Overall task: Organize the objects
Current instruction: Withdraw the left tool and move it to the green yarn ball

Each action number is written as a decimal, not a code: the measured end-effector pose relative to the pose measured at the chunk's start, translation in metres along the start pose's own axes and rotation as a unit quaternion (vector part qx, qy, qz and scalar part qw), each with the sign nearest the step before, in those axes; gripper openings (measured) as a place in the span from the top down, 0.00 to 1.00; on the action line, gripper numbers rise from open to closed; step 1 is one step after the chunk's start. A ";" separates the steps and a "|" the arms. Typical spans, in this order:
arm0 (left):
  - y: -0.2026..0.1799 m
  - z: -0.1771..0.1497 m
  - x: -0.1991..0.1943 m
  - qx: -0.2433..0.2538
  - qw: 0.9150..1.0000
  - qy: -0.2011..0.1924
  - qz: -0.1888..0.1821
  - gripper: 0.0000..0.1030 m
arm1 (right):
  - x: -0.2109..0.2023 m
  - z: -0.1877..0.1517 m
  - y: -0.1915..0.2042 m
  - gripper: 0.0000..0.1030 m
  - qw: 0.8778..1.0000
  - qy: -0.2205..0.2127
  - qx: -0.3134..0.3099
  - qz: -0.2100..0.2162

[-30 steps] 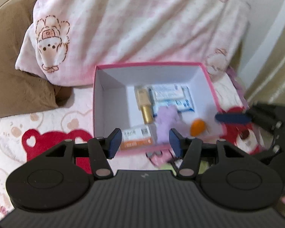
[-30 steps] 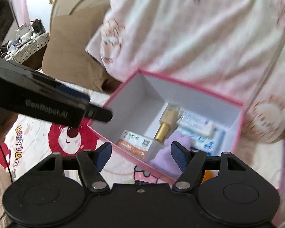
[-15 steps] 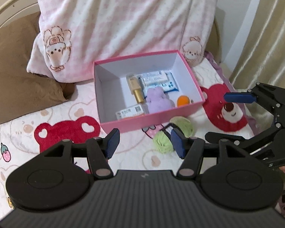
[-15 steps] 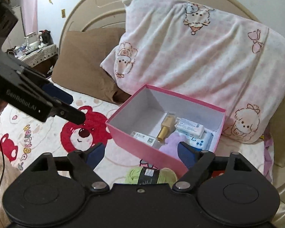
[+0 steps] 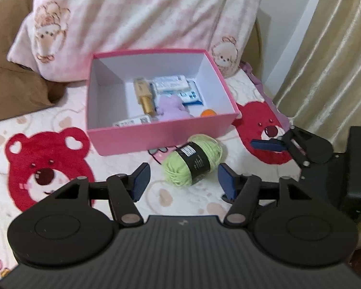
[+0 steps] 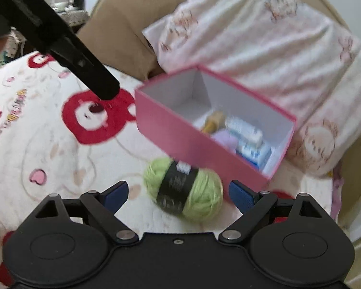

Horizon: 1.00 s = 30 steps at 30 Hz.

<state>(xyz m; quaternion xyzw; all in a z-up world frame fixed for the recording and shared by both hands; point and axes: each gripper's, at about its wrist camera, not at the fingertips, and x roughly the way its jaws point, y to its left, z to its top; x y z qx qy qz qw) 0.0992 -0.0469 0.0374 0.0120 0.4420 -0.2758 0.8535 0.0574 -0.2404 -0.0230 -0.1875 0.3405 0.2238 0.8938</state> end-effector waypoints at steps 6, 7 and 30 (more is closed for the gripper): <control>0.004 -0.022 0.037 -0.009 1.000 -0.010 -0.022 0.30 | 0.018 -0.026 -0.004 0.10 0.999 -0.024 0.023 -0.008; 0.006 -0.024 0.044 -0.013 1.000 -0.015 -0.025 0.30 | 0.021 -0.028 -0.006 0.10 0.999 -0.019 0.027 0.001; 0.044 -0.061 0.158 -0.065 0.991 -0.066 -0.097 0.34 | 0.108 -0.036 0.000 0.10 0.995 0.070 -0.051 -0.049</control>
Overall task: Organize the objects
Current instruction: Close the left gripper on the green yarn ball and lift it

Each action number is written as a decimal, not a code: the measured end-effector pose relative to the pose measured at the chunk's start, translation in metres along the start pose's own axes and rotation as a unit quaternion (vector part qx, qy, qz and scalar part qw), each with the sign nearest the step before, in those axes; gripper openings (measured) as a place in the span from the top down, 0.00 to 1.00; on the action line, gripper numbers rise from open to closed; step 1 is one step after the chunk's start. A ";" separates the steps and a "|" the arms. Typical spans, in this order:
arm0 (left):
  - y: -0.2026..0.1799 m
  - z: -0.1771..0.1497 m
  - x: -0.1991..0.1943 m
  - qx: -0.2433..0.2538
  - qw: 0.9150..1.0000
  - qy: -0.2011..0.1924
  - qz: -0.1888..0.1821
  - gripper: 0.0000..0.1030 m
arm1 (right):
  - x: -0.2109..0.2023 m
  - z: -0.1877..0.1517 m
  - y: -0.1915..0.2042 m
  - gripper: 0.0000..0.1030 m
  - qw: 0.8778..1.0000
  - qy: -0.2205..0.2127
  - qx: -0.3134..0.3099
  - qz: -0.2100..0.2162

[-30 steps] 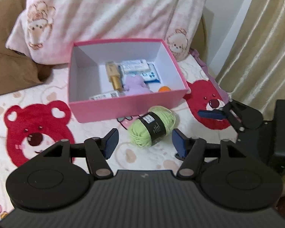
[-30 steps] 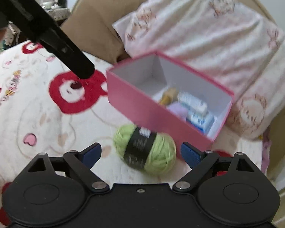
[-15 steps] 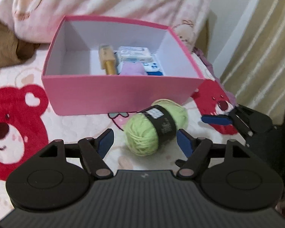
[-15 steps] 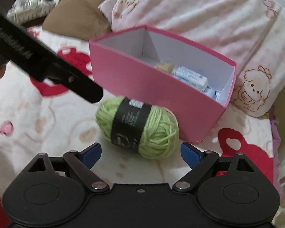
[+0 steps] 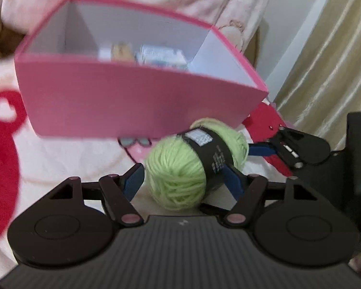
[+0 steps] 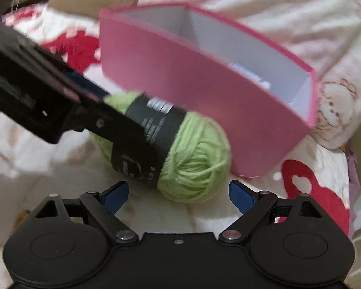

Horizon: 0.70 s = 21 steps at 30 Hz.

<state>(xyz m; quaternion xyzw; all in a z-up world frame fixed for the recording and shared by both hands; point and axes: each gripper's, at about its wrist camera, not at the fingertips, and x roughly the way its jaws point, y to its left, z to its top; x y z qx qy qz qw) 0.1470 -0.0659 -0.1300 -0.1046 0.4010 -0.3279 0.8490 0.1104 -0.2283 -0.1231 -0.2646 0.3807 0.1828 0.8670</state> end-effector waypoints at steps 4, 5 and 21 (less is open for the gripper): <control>0.010 -0.004 -0.002 -0.036 0.999 -0.011 -0.029 0.44 | -0.005 0.003 0.006 0.10 1.000 -0.012 0.011 0.013; 0.011 -0.004 -0.003 -0.038 0.999 -0.011 -0.032 0.45 | -0.008 0.005 0.007 0.10 1.000 -0.014 0.021 0.018; 0.041 -0.014 -0.035 -0.108 0.993 0.013 -0.033 0.51 | -0.028 0.001 0.036 0.10 0.993 0.001 0.103 0.057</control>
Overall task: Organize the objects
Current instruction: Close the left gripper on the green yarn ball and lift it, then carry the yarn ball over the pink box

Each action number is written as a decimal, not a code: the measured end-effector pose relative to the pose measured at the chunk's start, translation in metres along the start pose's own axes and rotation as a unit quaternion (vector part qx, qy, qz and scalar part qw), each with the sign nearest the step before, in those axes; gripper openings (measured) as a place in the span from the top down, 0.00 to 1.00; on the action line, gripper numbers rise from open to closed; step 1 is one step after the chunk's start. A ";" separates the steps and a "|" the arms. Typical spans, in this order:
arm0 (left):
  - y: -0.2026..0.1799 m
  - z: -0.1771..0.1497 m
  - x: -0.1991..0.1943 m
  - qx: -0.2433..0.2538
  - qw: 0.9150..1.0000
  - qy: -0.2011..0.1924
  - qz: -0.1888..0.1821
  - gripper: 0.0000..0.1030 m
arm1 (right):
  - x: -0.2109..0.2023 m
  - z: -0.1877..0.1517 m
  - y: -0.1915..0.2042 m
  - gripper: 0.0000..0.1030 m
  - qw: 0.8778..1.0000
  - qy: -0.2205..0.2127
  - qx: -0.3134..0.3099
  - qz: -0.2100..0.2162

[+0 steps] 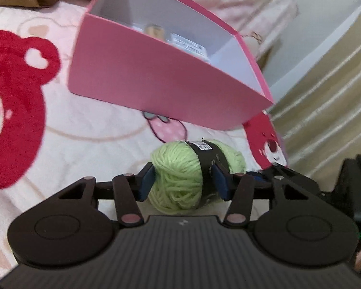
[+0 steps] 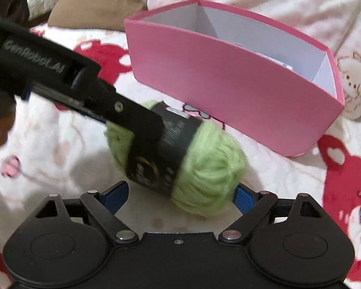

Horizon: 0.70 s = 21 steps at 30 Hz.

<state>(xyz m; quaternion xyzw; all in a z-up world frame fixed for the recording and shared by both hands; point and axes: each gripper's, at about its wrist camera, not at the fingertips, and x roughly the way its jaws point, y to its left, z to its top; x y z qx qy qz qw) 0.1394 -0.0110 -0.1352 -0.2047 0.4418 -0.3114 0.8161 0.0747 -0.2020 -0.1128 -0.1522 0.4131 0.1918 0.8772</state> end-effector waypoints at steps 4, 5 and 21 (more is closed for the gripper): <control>0.005 0.002 0.002 -0.012 1.000 0.000 -0.007 0.55 | -0.003 -0.001 -0.004 0.10 0.999 -0.014 0.034 0.002; 0.005 0.001 0.003 -0.011 1.000 0.002 -0.006 0.56 | -0.003 -0.001 -0.004 0.11 0.999 -0.016 0.039 0.007; -0.026 -0.002 -0.006 0.006 0.999 0.052 -0.003 0.47 | -0.027 -0.011 0.002 0.17 0.991 -0.025 0.130 0.006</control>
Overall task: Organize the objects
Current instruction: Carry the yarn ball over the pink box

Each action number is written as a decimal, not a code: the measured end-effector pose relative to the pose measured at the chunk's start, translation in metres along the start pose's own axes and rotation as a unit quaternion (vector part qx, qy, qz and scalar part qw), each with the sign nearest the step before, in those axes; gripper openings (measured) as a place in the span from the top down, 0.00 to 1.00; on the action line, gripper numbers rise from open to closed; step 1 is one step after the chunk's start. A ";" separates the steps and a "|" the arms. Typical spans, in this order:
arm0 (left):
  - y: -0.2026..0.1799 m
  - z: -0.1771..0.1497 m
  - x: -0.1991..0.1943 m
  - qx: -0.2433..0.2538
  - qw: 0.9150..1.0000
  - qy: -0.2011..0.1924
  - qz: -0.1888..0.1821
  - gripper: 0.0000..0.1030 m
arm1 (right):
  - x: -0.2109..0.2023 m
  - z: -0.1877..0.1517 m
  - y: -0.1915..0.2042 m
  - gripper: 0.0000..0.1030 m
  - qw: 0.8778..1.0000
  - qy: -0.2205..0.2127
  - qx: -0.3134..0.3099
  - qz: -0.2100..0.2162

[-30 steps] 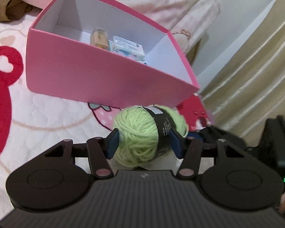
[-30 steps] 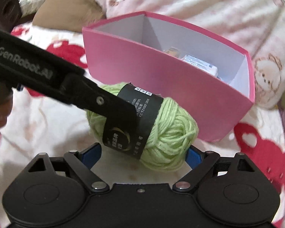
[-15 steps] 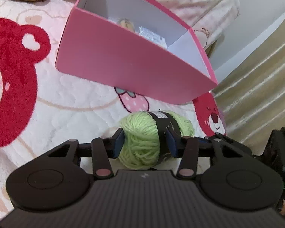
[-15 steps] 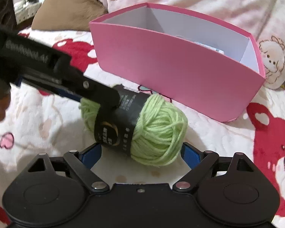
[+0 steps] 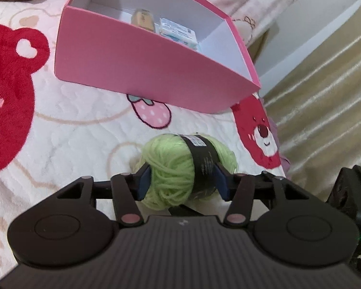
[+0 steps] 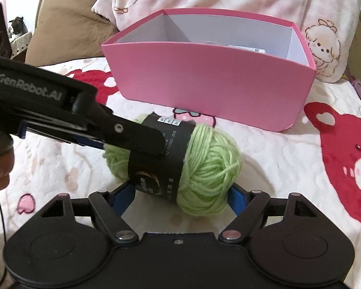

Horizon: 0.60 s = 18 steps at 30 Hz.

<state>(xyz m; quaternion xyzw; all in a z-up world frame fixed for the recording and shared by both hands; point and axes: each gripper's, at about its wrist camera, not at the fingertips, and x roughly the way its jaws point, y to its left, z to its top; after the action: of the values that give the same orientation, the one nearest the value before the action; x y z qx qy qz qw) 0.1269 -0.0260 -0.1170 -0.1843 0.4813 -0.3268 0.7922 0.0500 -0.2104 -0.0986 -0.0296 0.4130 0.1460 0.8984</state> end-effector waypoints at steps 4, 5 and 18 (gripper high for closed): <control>-0.013 0.002 -0.013 0.018 1.000 0.019 0.007 0.43 | -0.020 0.009 0.009 0.13 1.000 -0.013 -0.005 0.012; -0.016 0.003 -0.017 0.021 1.000 0.021 0.003 0.42 | -0.023 0.014 0.012 0.10 1.000 -0.018 -0.007 0.011; -0.074 0.018 -0.106 0.084 0.995 -0.045 0.028 0.42 | -0.091 0.042 0.045 0.09 0.993 -0.094 -0.073 -0.009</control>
<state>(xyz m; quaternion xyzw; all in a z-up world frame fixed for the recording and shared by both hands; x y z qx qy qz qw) 0.0833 -0.0058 0.0049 -0.1181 0.4216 -0.3347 0.8344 0.0114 -0.1820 0.0005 -0.0845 0.3143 0.1701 0.9301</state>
